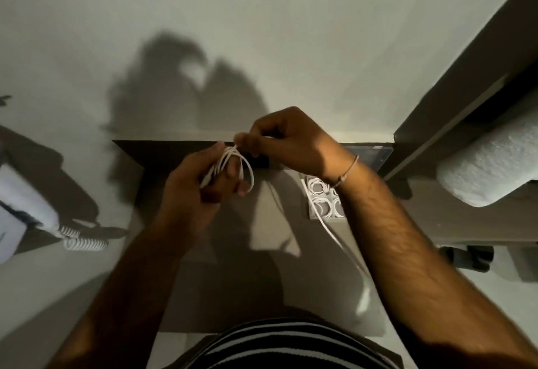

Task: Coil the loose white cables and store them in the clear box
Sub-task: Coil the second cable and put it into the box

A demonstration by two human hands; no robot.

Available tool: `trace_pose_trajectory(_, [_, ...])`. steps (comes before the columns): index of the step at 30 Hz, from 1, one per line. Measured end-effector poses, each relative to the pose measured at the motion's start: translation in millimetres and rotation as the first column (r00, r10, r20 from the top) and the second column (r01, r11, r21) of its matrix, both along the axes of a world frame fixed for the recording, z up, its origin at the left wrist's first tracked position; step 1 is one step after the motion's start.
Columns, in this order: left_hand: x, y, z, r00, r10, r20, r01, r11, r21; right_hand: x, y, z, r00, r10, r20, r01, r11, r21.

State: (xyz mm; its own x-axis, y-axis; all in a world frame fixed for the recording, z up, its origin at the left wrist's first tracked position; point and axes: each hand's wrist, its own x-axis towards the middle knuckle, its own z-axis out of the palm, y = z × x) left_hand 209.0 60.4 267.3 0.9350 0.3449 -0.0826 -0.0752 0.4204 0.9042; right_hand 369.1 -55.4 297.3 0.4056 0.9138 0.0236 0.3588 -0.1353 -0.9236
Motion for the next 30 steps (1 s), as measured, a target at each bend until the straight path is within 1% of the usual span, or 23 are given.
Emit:
trace_pose_trajectory(1, [1.9, 3.1, 3.3, 1.0, 0.009, 0.03, -0.004, 0.988, -0.153, -8.7, 5.3, -11.6, 0.998, -0.049, -0.045, 0.051, 0.998, 0.034])
trace_pose_trajectory(2, [3.0, 6.0, 3.9, 0.998, 0.041, 0.041, -0.03, 0.97, -0.243, -21.5, 10.6, -23.7, 0.994, -0.084, -0.069, 0.089, 0.993, 0.077])
trace_pose_trajectory(4, [4.1, 9.8, 1.5, 0.992, 0.114, 0.044, -0.093, 0.938, -0.334, -47.7, 14.2, -48.3, 0.982, -0.117, -0.148, 0.135, 0.984, 0.119])
trace_pose_trajectory(6, [2.8, 15.2, -3.7, 0.978, 0.196, 0.068, -0.144, 0.876, -0.46, -68.1, 7.7, -64.7, 0.97, -0.13, -0.206, 0.135, 0.991, 0.01])
trace_pose_trajectory(8, [0.0, 23.0, -11.0, 0.96, 0.261, 0.102, -0.158, 0.804, -0.573, -80.6, -4.7, -72.1, 0.986, -0.075, -0.151, 0.054, 0.989, -0.137])
trace_pose_trajectory(9, [-0.3, 25.9, -15.2, 0.956, 0.278, 0.09, -0.184, 0.813, -0.552, -83.3, -11.1, -70.4, 0.994, -0.037, -0.101, 0.018, 0.983, -0.183])
trace_pose_trajectory(10, [0.5, 26.4, -17.6, 0.959, 0.279, 0.042, -0.231, 0.861, -0.453, -83.2, -16.6, -64.9, 1.0, 0.0, -0.027, -0.005, 0.978, -0.208])
trace_pose_trajectory(11, [2.2, 24.8, -20.6, 0.96, 0.277, -0.027, -0.274, 0.922, -0.274, -80.5, -21.6, -55.7, 0.997, 0.039, 0.069, -0.022, 0.975, -0.221])
trace_pose_trajectory(12, [3.0, 19.7, -23.6, 0.955, 0.278, -0.1, -0.284, 0.957, -0.05, -75.7, -26.2, -43.4, 0.981, 0.084, 0.175, -0.042, 0.973, -0.228])
trace_pose_trajectory(13, [3.0, 14.1, -26.7, 0.942, 0.293, -0.164, -0.267, 0.95, 0.164, -68.8, -30.4, -28.6, 0.955, 0.131, 0.267, -0.069, 0.971, -0.231])
trace_pose_trajectory(14, [3.6, 7.0, -29.1, 0.93, 0.311, -0.195, -0.234, 0.912, 0.338, -60.1, -34.3, -12.0, 0.923, 0.18, 0.34, -0.103, 0.967, -0.234])
trace_pose_trajectory(15, [3.1, 1.5, -29.7, 0.923, 0.325, -0.205, -0.201, 0.863, 0.463, -52.0, -37.3, 5.0, 0.894, 0.225, 0.387, -0.141, 0.962, -0.233])
trace_pose_trajectory(16, [2.3, -2.5, -28.2, 0.926, 0.311, -0.213, -0.156, 0.831, 0.533, -44.0, -39.0, 20.9, 0.878, 0.25, 0.409, -0.169, 0.96, -0.223])
trace_pose_trajectory(17, [2.6, -6.0, -26.3, 0.94, 0.258, -0.225, -0.098, 0.833, 0.545, -35.7, -39.2, 34.5, 0.873, 0.246, 0.421, -0.177, 0.965, -0.196])
trace_pose_trajectory(19, [3.2, -12.2, -21.1, 0.967, 0.079, -0.24, 0.034, 0.9, 0.434, -15.8, -33.9, 51.1, 0.887, 0.16, 0.432, -0.139, 0.987, -0.08])
trace_pose_trajectory(20, [2.7, -14.1, -15.4, 0.974, 0.012, -0.228, 0.073, 0.93, 0.361, -4.7, -28.5, 52.2, 0.903, 0.083, 0.421, -0.081, 0.996, -0.023])
trace_pose_trajectory(21, [2.0, -13.8, -10.6, 0.981, -0.032, -0.19, 0.085, 0.958, 0.276, 5.5, -22.2, 48.0, 0.92, -0.01, 0.392, 0.004, 1.0, 0.017])
trace_pose_trajectory(23, [2.7, -9.4, -1.2, 0.996, -0.08, -0.033, 0.081, 0.996, 0.029, 13.1, -9.8, 26.6, 0.941, -0.159, 0.3, 0.158, 0.987, 0.029])
trace_pose_trajectory(24, [4.5, -6.9, 3.9, 0.997, -0.075, 0.035, 0.079, 0.991, -0.106, 7.4, -5.1, 9.5, 0.956, -0.19, 0.223, 0.191, 0.981, 0.02])
trace_pose_trajectory(26, [9.7, -5.3, 11.4, 0.995, -0.01, 0.103, 0.043, 0.945, -0.326, -20.2, -0.3, -28.5, 0.984, -0.181, 0.001, 0.181, 0.983, 0.04])
trace_pose_trajectory(28, [13.2, -7.4, 9.9, 0.989, 0.109, 0.096, -0.058, 0.904, -0.423, -54.5, -2.7, -56.8, 0.959, -0.2, -0.199, 0.212, 0.976, 0.042])
trace_pose_trajectory(29, [14.0, -8.9, 6.8, 0.983, 0.165, 0.079, -0.115, 0.892, -0.437, -66.8, -6.5, -65.0, 0.946, -0.224, -0.233, 0.233, 0.972, 0.011])
trace_pose_trajectory(30, [13.6, -9.4, 3.4, 0.977, 0.2, 0.075, -0.148, 0.888, -0.436, -74.0, -11.0, -70.5, 0.952, -0.229, -0.205, 0.227, 0.973, -0.035])
